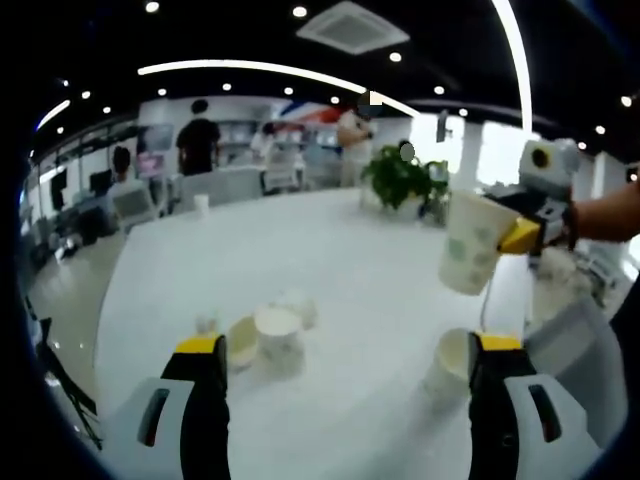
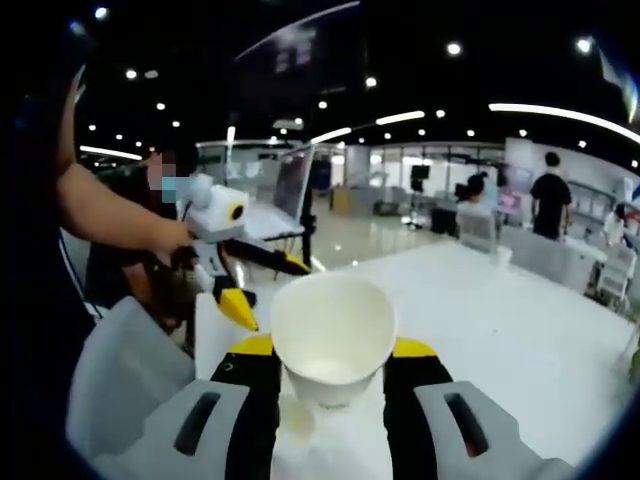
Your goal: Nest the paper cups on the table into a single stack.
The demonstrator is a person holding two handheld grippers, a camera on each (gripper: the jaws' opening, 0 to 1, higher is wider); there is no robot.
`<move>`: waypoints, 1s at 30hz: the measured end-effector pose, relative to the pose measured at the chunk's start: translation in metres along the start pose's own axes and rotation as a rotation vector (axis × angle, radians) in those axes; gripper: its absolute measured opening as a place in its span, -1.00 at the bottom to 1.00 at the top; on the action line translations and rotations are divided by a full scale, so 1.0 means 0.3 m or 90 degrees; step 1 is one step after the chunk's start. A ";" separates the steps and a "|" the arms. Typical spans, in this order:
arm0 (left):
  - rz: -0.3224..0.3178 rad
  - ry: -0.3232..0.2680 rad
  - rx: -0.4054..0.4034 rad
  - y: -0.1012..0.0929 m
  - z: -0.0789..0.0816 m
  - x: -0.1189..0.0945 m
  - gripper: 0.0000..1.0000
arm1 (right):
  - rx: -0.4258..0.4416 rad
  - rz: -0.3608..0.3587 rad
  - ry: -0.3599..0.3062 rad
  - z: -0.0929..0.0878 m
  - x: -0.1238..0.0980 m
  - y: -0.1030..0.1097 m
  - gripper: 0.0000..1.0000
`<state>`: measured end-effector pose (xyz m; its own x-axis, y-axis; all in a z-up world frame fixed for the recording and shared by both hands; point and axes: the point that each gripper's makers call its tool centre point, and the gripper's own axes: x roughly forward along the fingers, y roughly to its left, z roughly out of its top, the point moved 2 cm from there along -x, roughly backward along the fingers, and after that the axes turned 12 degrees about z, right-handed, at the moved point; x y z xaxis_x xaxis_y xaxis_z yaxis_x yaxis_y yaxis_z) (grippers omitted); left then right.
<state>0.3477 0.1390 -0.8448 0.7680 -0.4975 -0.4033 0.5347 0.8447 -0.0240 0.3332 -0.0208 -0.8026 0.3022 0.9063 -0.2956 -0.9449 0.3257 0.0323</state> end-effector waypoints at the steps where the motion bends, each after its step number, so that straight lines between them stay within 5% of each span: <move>1: 0.000 0.000 0.000 -0.006 0.010 -0.001 1.00 | 0.000 0.001 -0.001 0.009 -0.003 0.001 -0.27; 13: 0.000 0.001 0.003 0.012 0.057 0.031 1.00 | -0.003 0.009 0.001 0.081 -0.032 0.001 -0.26; 19: -0.001 0.000 0.003 0.009 0.164 0.061 1.00 | -0.004 0.011 0.000 0.168 -0.062 -0.046 -0.27; 30: 0.002 0.002 -0.001 0.067 0.226 0.099 1.00 | -0.004 0.034 -0.003 0.249 -0.071 -0.035 -0.26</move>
<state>0.4050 0.1278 -0.7953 0.7682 -0.4946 -0.4065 0.5319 0.8465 -0.0248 0.3461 -0.0233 -0.7255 0.2525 0.9232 -0.2898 -0.9603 0.2758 0.0420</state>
